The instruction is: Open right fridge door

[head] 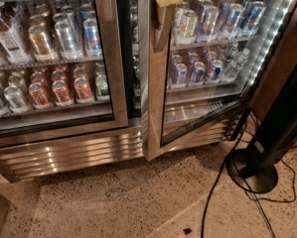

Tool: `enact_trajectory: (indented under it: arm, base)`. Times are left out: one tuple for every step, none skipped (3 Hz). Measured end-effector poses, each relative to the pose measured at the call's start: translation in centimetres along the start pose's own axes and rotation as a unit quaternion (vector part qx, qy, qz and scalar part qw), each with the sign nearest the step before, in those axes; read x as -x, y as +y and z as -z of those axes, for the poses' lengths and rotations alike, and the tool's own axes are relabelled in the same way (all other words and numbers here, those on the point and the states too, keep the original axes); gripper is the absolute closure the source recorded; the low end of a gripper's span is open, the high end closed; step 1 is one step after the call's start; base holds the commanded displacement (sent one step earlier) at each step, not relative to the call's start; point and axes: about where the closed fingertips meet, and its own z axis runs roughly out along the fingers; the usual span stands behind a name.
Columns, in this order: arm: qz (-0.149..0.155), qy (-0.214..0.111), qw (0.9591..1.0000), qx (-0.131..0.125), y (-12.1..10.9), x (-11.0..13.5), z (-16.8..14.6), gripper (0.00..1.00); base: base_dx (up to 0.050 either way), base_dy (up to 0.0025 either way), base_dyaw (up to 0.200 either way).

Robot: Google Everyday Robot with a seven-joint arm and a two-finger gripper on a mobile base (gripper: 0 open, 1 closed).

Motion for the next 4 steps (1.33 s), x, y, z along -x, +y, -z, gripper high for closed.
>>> enact_trajectory:
  arm:
    - [0.0, 0.0, 1.0, 0.0, 0.31, 0.08, -0.01, 1.0]
    - [-0.002, 0.001, 1.0, -0.001, 0.49, -0.23, 0.36, 1.0]
    - [-0.002, 0.001, 1.0, -0.001, 0.79, -0.18, 0.39, 1.0]
    - [-0.005, 0.0, 1.0, 0.007, 0.86, -0.52, 0.85, 1.0]
  base:
    - [0.0, 0.0, 0.0]
    - [0.0, 0.0, 0.0]
    - [0.0, 0.0, 0.0]
    - [0.0, 0.0, 0.0]
